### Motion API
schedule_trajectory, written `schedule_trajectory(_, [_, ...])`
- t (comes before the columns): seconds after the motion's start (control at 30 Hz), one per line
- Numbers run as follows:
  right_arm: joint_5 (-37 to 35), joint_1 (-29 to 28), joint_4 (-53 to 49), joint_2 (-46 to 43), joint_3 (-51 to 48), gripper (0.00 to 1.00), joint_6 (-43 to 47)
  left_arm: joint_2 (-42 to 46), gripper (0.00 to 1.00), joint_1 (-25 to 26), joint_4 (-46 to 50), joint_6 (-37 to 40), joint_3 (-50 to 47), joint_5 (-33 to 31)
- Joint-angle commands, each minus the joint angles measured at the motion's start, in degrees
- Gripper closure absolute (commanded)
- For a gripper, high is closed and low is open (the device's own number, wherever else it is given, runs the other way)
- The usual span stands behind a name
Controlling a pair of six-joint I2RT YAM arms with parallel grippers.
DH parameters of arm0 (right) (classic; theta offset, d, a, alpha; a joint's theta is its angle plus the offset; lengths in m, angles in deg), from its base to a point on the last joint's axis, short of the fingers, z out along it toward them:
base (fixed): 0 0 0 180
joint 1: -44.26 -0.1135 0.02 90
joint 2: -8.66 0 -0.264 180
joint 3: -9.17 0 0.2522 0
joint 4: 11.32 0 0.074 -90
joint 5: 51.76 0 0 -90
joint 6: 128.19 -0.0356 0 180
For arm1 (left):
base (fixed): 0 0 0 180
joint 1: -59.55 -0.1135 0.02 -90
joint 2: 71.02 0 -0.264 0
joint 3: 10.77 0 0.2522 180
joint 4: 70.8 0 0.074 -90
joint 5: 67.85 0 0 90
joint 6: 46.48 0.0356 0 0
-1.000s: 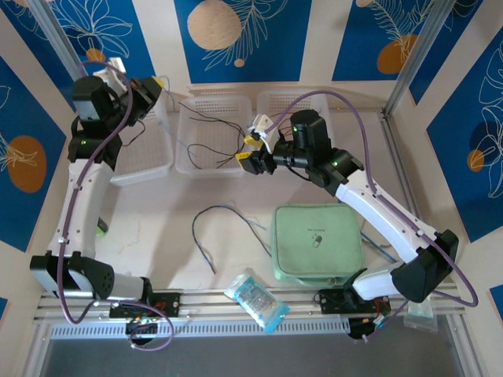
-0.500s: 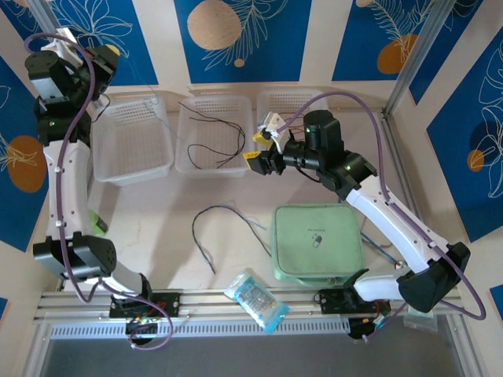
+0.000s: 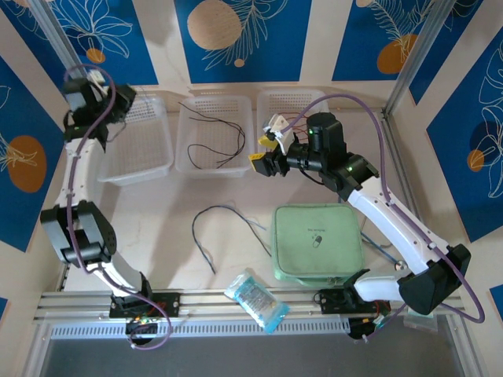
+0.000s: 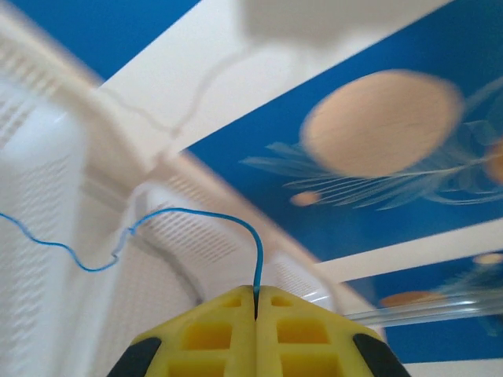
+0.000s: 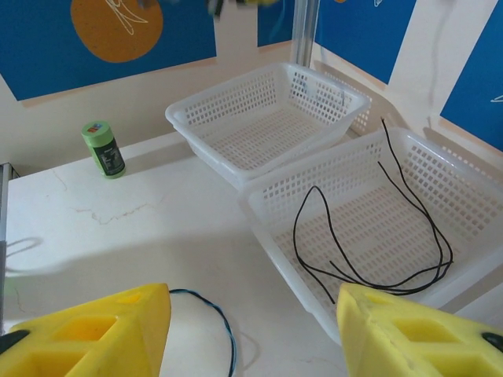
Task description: Untangle the cables
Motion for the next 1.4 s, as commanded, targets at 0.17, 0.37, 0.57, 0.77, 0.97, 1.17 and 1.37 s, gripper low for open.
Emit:
schedule_trajectory(0.17, [0.9,0.4,-1.5,-2.4,-1.3,0.42,-0.5,-1.2,1.00,-0.4,2.6,7.4,-8.4,-10.9])
schedule_trajectory(0.37, [0.7,0.7,-1.3,-2.6,-2.2,0.41,-0.8,0.5,1.00,-0.4,2.0,6.3,-5.9,-10.0])
schedule_trajectory(0.57, [0.9,0.7,-1.0,-2.6,-2.8,0.41,-1.1,5.0,1.00,-0.5,6.7,9.9,-1.5,-17.7])
schedule_trajectory(0.77, [1.1,0.7,-0.7,-2.5,-3.3,0.41,-1.3,9.5,1.00,-1.1,5.4,12.1,-4.9,-22.4])
schedule_trajectory(0.97, [1.2,0.8,-0.5,-2.2,-3.4,0.41,-1.4,2.7,1.00,-1.2,10.9,12.7,-2.8,-17.0])
schedule_trajectory(1.17, [0.8,0.9,-1.5,-3.0,-3.6,0.41,-1.4,0.3,1.00,-1.1,7.9,15.0,-9.0,-22.2])
schedule_trajectory(1.37, [0.5,1.6,-1.9,-4.3,-4.3,0.41,-1.4,-4.6,1.00,1.8,11.9,20.4,-8.6,-26.2])
